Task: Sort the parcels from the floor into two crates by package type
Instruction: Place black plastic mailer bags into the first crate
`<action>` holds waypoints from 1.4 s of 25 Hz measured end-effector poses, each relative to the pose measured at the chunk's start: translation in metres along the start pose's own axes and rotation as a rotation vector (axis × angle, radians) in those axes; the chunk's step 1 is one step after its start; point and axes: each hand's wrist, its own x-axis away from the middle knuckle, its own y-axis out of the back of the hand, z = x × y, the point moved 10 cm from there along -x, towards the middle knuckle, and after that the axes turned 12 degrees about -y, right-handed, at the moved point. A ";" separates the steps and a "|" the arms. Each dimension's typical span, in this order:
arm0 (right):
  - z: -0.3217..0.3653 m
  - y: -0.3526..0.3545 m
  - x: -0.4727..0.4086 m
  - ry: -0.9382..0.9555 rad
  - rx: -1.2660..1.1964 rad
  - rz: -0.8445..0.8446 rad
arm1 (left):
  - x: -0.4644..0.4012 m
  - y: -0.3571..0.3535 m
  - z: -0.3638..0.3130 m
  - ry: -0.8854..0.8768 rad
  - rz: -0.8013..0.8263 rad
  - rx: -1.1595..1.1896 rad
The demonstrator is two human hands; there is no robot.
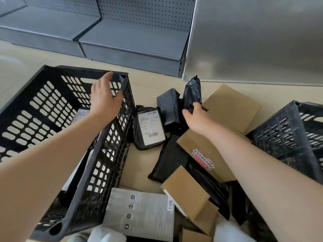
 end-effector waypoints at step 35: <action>-0.162 -0.020 -0.034 -0.154 0.241 0.033 | 0.149 -0.224 0.089 0.750 0.688 0.197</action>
